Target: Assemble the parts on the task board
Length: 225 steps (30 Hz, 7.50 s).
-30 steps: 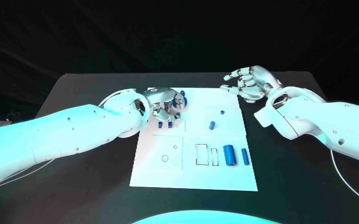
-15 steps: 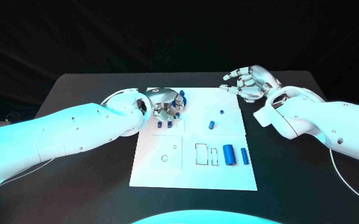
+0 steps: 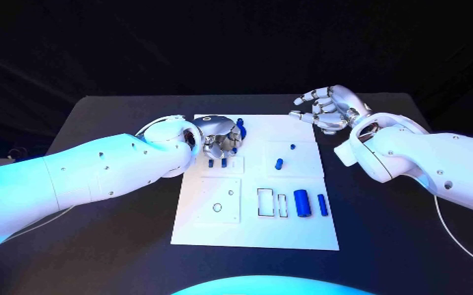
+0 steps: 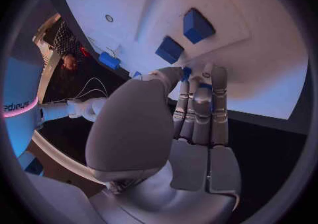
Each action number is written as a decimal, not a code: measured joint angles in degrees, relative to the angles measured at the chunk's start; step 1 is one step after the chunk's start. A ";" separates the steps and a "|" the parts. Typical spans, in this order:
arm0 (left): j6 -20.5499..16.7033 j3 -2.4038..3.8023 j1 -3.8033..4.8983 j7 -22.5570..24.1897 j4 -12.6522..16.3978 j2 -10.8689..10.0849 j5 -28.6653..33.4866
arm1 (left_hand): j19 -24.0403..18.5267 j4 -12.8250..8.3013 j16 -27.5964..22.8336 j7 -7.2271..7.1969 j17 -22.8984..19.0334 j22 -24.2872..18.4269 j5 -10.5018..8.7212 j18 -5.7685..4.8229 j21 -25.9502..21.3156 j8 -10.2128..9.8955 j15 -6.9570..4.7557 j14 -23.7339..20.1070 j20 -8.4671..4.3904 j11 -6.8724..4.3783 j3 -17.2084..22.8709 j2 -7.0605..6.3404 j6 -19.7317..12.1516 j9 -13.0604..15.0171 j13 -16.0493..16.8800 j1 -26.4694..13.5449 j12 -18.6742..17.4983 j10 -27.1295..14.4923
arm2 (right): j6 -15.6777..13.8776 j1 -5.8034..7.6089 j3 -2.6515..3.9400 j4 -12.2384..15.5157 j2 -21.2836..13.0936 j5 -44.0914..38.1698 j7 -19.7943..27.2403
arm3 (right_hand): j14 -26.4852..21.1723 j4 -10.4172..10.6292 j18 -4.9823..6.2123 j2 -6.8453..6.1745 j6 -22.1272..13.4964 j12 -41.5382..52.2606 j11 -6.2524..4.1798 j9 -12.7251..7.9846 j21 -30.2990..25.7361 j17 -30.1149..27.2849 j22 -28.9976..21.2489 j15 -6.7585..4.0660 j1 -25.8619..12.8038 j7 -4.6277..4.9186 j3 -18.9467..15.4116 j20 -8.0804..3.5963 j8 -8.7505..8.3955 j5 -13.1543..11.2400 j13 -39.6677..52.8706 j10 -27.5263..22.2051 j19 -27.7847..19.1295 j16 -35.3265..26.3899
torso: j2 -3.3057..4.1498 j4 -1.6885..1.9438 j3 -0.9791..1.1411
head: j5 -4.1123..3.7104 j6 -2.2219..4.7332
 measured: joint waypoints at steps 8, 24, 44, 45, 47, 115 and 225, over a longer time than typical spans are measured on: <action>0.71 0.02 0.02 -0.49 -0.72 0.55 -0.12 | 0.00 -0.23 0.67 -0.03 0.24 1.09 0.00 0.00 1.23 -0.32 0.00 0.40 0.00 0.00 0.74 0.00 0.38 -0.28 -0.23 0.00 0.00 0.41 | 0.00 0.00 0.00 -0.01 0.11 0.00 0.02 | 0.00 0.00 0.00 0.00 0.00 0.00 0.00 0.00 0.00 0.00 0.00 0.00 0.00 0.00 0.00 0.00 0.00 0.00 0.00 0.00 0.00 0.00 | 0.00 0.00 0.01 | 0.01 -0.05; 1.60 0.12 0.26 -0.63 -1.78 1.50 -0.16 | 0.56 -1.24 2.36 -0.65 1.38 4.56 -0.01 -0.01 4.19 -0.82 -0.30 1.51 -0.09 -0.70 2.19 -0.41 1.81 -0.82 -0.76 -0.41 -0.52 2.17 | 0.00 0.00 0.00 0.13 0.06 0.00 0.02 | 0.00 0.00 0.00 0.00 0.00 0.00 0.00 -0.05 0.00 -0.01 0.00 0.00 0.00 0.00 0.00 0.00 0.00 0.00 0.00 0.01 0.00 0.00 | 0.01 -0.04 0.07 | 0.03 -0.24; 1.99 0.16 0.42 -0.45 -2.06 1.81 0.00 | 2.23 -2.95 4.37 -1.16 2.15 7.85 -0.33 0.00 7.18 -1.31 -1.03 3.51 -0.70 -1.37 4.22 0.36 5.44 -0.87 -3.14 -1.80 -3.44 5.32 | -0.03 0.00 0.00 0.28 -0.13 0.00 0.01 | 0.00 0.00 0.00 0.00 0.00 0.00 0.01 -0.05 0.00 0.04 0.00 0.00 0.00 0.00 0.00 0.00 0.00 0.00 0.01 0.01 0.00 0.00 | 0.00 -0.03 0.01 | -0.02 -0.16; 1.98 0.16 0.41 -0.45 -2.06 1.81 0.00 | 3.06 -3.29 4.90 -1.15 2.94 8.94 -0.34 0.00 8.13 -1.20 -1.26 4.34 -0.90 -1.60 4.53 0.70 6.25 -0.70 -3.21 -1.71 -3.59 6.35 | -0.03 0.00 0.00 0.28 -0.14 0.00 0.01 | 0.00 0.00 0.00 0.00 0.00 0.00 0.01 -0.05 0.00 0.04 0.00 0.00 0.00 0.00 0.00 0.00 0.00 0.00 0.01 0.01 0.00 0.00 | 0.01 -0.03 0.02 | -0.02 -0.16; 1.96 0.14 0.40 -0.45 -2.07 1.81 0.02 | 4.26 -4.09 5.59 -1.20 4.04 10.38 -0.35 0.00 9.30 -0.96 -1.66 5.41 -1.12 -1.95 4.66 1.12 7.11 -0.43 -3.30 -1.72 -3.83 7.73 | -0.03 0.00 0.00 0.29 -0.15 0.00 0.00 | 0.00 0.00 0.00 0.00 0.00 0.00 0.01 -0.05 0.00 0.04 0.00 0.00 0.00 0.00 0.00 0.00 0.00 0.00 0.01 0.01 0.00 0.00 | 0.01 -0.03 0.02 | -0.02 -0.19; 2.77 2.65 -0.09 -1.70 2.94 -5.97 7.56 | 8.62 -7.60 7.31 -1.47 7.53 15.81 -0.66 -0.93 13.69 -2.87 -2.85 9.38 -2.25 -2.86 7.09 1.85 10.79 1.24 -3.28 -4.04 -8.79 14.32 | -0.04 -0.19 0.00 -0.13 -0.15 0.00 -0.01 | 0.22 0.00 0.00 0.00 0.20 0.00 0.01 -0.04 0.00 0.00 0.07 -0.21 -0.01 -0.20 0.00 0.00 0.00 0.00 0.01 0.01 0.00 0.00 | 0.02 -0.04 0.01 | 0.03 -0.43; -3.42 3.20 -0.11 3.72 4.60 -12.83 32.07 | -3.40 -6.48 -9.95 0.60 -20.52 -0.70 -0.81 0.46 -3.02 -11.07 -0.49 -8.60 -0.70 -0.58 5.59 0.26 5.89 0.73 -0.99 -7.96 -16.28 12.62 | 10.41 -0.24 0.00 -2.28 -0.11 -19.53 -4.12 | -0.42 -2.74 1.80 -9.23 8.34 -53.37 -0.60 -1.33 -10.43 -6.09 -4.05 -0.82 10.54 -1.72 27.11 -1.03 0.67 -3.77 -50.96 -10.20 -2.27 -8.89 | -0.02 -0.06 -0.02 | -2.94 0.79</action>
